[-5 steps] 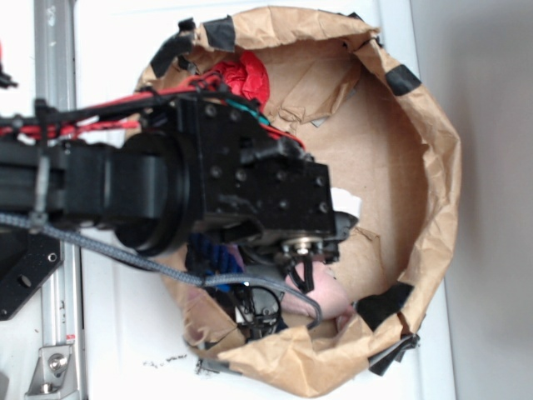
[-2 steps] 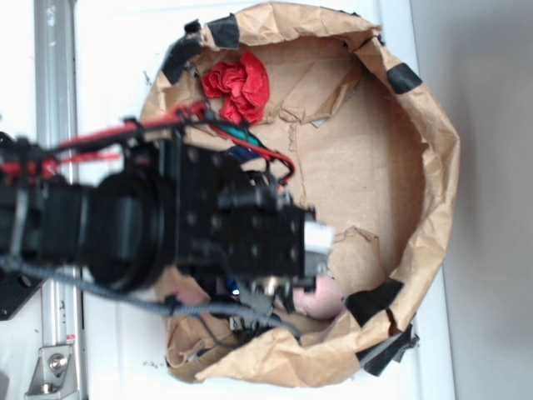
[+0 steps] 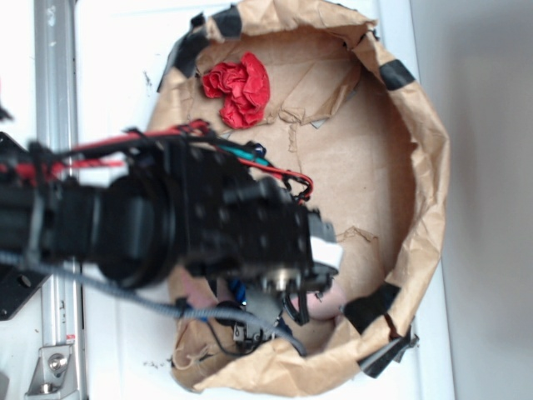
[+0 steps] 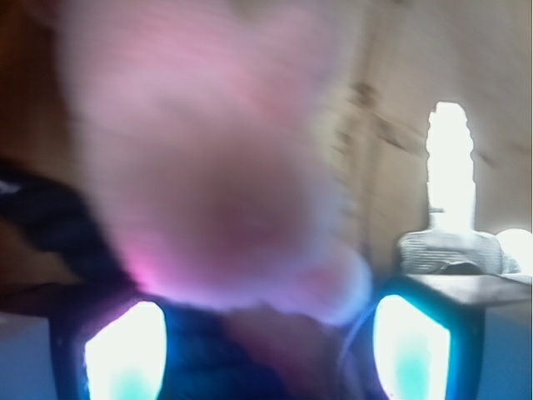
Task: Grab the blue rope.
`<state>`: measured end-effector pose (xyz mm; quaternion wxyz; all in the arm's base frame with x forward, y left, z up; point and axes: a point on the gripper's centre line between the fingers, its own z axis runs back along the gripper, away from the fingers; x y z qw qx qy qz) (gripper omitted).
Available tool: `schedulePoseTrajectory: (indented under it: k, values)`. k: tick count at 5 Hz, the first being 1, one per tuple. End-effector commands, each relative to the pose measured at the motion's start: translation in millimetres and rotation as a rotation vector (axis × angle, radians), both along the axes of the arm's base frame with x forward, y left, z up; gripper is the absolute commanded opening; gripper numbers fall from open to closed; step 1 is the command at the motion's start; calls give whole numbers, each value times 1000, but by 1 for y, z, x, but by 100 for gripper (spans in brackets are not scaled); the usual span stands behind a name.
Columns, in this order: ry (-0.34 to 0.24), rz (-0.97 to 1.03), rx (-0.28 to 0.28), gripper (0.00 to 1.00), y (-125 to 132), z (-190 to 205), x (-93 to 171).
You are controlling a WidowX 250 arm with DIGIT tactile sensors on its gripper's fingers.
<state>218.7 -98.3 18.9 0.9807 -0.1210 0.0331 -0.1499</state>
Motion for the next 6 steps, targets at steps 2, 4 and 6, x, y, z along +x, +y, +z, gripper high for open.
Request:
schedulePoseTrajectory:
  k: [2,4,6]
  values:
    - [69,-173,27,100,-16,-16,-33]
    - [76,-214,239,100,-3,-36,-25]
    - [-52,84,197,100,85,30,25]
